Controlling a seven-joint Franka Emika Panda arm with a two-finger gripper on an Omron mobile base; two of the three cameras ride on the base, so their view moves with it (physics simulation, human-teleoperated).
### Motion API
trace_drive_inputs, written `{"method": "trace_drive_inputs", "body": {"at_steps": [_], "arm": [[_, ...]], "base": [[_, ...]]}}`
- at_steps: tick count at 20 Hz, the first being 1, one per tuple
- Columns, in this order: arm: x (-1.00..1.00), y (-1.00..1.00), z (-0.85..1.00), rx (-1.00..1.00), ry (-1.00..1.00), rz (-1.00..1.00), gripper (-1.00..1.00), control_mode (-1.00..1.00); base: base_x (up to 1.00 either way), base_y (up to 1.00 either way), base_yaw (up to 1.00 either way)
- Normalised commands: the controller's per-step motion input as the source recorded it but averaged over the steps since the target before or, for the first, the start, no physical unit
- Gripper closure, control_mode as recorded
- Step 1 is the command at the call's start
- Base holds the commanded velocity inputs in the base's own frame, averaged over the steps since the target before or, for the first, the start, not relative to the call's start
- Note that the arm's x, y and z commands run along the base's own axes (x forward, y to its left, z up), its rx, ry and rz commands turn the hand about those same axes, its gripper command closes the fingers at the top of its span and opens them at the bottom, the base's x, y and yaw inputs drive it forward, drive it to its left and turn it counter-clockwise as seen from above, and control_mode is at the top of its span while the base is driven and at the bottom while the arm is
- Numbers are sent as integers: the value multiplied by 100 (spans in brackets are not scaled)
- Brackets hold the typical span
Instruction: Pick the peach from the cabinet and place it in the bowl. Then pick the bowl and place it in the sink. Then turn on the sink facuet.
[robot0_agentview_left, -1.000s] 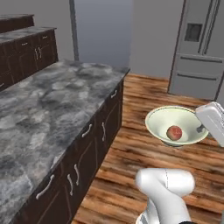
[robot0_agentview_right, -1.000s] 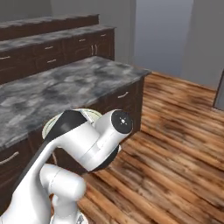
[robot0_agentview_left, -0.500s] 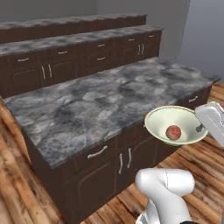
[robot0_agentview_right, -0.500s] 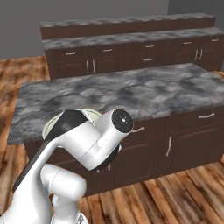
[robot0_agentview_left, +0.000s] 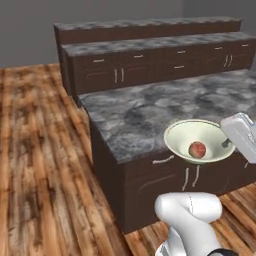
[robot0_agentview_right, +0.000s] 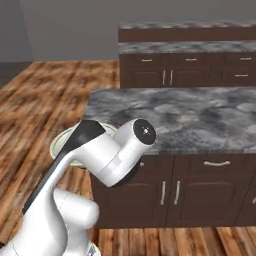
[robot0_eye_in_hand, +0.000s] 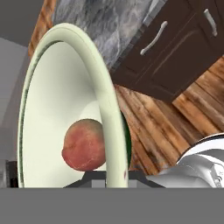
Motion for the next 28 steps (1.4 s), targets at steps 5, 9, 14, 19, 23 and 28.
{"method": "trace_drive_inputs", "body": {"at_steps": [5,9,14,19,23,28], "arm": [[0,0,0,0,0,0,100,100],[0,0,0,0,0,0,100,100],[0,0,0,0,0,0,100,100],[0,0,0,0,0,0,100,100],[0,0,0,0,0,0,100,100],[0,0,0,0,0,0,100,100]], "base": [[0,100,15],[7,100,13],[17,92,49],[27,22,86],[44,0,91],[78,0,83]]}}
